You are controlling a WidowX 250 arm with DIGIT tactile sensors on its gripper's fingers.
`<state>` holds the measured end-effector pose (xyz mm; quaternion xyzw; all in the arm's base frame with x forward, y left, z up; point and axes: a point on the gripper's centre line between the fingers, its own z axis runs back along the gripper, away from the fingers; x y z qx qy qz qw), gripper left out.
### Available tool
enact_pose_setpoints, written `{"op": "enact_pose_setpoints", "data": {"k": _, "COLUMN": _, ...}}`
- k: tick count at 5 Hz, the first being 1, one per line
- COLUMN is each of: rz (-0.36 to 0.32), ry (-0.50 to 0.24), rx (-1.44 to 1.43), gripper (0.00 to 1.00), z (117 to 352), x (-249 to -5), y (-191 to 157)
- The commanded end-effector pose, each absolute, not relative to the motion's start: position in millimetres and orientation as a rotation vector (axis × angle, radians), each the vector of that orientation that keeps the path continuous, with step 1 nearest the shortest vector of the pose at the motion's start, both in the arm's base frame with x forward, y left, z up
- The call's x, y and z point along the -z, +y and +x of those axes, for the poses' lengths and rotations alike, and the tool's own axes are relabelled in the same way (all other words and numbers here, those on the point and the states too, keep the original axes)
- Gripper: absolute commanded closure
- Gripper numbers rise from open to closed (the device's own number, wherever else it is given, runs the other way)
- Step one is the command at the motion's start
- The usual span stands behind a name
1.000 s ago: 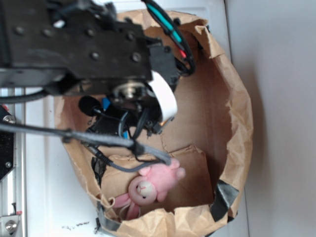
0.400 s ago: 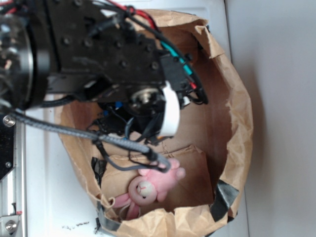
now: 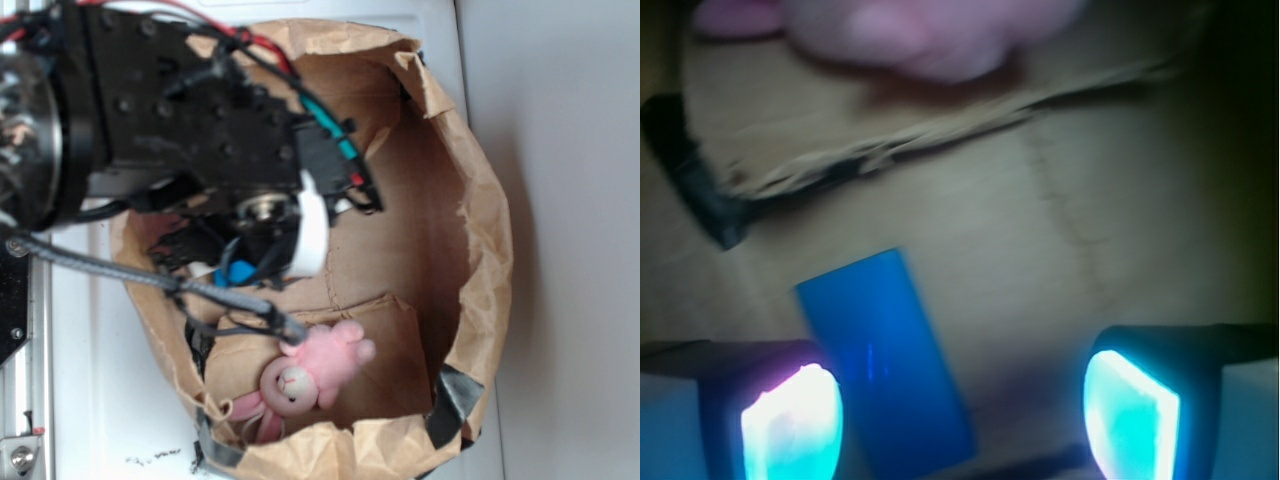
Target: Grab the blue block.
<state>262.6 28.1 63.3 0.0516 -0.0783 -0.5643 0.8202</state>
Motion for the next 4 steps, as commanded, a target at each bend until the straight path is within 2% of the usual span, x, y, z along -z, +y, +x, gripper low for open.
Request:
{"op": "enact_pose_setpoints", "data": {"k": 1, "rz": 0.134, "ry": -0.211, "rx": 1.295, "gripper": 0.0, "z": 269.2, "x": -79.2, "y": 33.8}}
{"op": "enact_pose_setpoints", "data": {"k": 3, "rz": 0.08, "ry": -0.134, "rx": 1.355, "gripper": 0.0, "z": 272.4, "x": -72.0, "y": 36.7}}
{"op": "enact_pose_setpoints", "data": {"k": 4, "rz": 0.091, "ry": -0.11, "rx": 1.357, "gripper": 0.0, "z": 275.9, "x": -64.5, "y": 41.5}}
